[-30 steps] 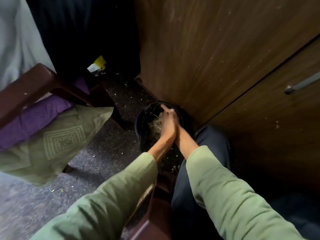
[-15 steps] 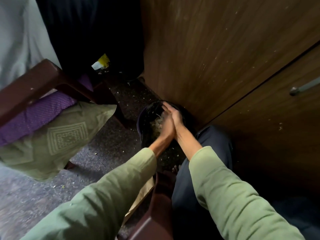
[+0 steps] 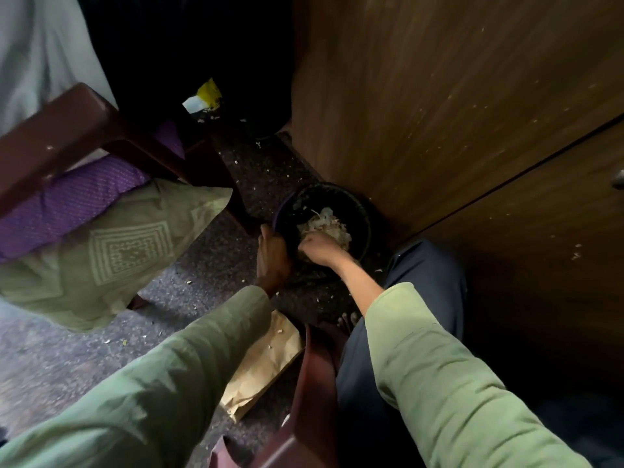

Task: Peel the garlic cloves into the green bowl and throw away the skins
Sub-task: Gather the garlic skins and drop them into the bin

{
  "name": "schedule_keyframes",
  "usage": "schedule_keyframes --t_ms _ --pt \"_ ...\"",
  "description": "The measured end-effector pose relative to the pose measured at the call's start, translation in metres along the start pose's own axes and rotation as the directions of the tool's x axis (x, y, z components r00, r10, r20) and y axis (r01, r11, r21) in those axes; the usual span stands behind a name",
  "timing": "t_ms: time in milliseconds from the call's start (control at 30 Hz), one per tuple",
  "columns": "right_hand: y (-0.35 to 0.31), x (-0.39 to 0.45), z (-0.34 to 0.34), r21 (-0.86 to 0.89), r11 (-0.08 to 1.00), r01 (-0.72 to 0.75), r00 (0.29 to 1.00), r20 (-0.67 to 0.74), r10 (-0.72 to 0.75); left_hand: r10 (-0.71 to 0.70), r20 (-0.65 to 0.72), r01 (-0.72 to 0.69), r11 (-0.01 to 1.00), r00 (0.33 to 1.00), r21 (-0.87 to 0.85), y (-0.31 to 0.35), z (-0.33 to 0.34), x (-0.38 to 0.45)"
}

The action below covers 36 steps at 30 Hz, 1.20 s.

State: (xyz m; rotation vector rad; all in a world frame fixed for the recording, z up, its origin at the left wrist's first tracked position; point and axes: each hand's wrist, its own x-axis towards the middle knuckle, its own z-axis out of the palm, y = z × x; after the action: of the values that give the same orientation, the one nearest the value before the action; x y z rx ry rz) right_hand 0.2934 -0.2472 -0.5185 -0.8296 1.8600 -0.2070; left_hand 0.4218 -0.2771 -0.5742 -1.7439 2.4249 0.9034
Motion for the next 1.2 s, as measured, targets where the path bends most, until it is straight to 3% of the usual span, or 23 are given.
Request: schedule_keyframes --t_ms 100,167,233,300,400,467,533,600,667,733,800,900,1033,1200 --pt "0.003 0.003 0.004 -0.075 0.997 -0.008 0.998 0.057 0.012 -0.027 -0.139 0.016 0.997 0.990 -0.074 -0.014 0.001 -0.005" --pt "0.004 0.003 0.003 -0.085 0.996 0.002 0.999 0.043 0.002 -0.152 -0.200 0.125 0.982 0.968 -0.144 -0.022 0.005 -0.014" --pt "0.005 -0.001 0.003 -0.078 0.997 -0.005 0.998 0.061 0.010 -0.260 -0.107 0.239 0.955 0.960 -0.173 -0.028 0.010 -0.020" --pt "0.007 0.000 0.004 -0.106 0.994 0.017 0.997 0.074 -0.009 -0.232 0.003 0.230 0.963 0.973 -0.140 -0.038 0.019 -0.014" --pt "0.010 0.000 0.007 -0.161 0.986 0.028 0.997 0.071 -0.017 -0.292 0.174 0.320 0.934 0.940 -0.162 -0.041 0.022 0.000" --pt "0.007 -0.006 0.003 -0.166 0.986 0.023 0.999 0.033 -0.018 -0.351 0.166 0.382 0.898 0.921 -0.220 -0.026 0.011 -0.001" --pt "0.001 -0.017 -0.007 -0.131 0.991 0.038 0.998 -0.038 -0.043 -0.361 0.052 0.363 0.902 0.931 -0.234 -0.007 -0.005 -0.005" --pt "0.000 -0.023 -0.018 -0.094 0.994 0.058 0.988 -0.134 -0.070 -0.237 -0.070 0.223 0.961 0.969 -0.163 0.008 -0.013 -0.010" --pt "0.006 -0.024 -0.026 -0.109 0.991 0.075 0.966 -0.240 -0.099 0.016 -0.063 -0.020 0.998 0.998 -0.062 0.020 -0.017 -0.016" --pt "0.015 -0.026 -0.030 -0.158 0.985 0.070 0.956 -0.271 -0.111 0.236 0.015 -0.236 0.972 0.972 -0.020 0.034 -0.020 -0.024" --pt "0.020 -0.033 -0.030 -0.222 0.974 0.040 0.967 -0.236 -0.093 0.342 0.052 -0.341 0.940 0.938 -0.022 0.049 -0.024 -0.031" --pt "0.011 -0.053 -0.035 -0.155 0.978 0.141 0.930 -0.317 -0.185 0.461 -0.072 -0.466 0.876 0.885 -0.127 0.071 -0.037 -0.045" --pt "-0.011 -0.101 -0.075 -0.063 0.930 0.362 0.761 -0.556 -0.334 0.535 -0.313 -0.604 0.772 0.785 -0.197 0.110 -0.088 -0.053" --pt "-0.020 -0.194 -0.144 -0.320 0.828 0.461 0.477 -0.697 -0.535 0.715 -0.463 -0.816 0.577 0.524 -0.033 0.200 -0.161 -0.078"
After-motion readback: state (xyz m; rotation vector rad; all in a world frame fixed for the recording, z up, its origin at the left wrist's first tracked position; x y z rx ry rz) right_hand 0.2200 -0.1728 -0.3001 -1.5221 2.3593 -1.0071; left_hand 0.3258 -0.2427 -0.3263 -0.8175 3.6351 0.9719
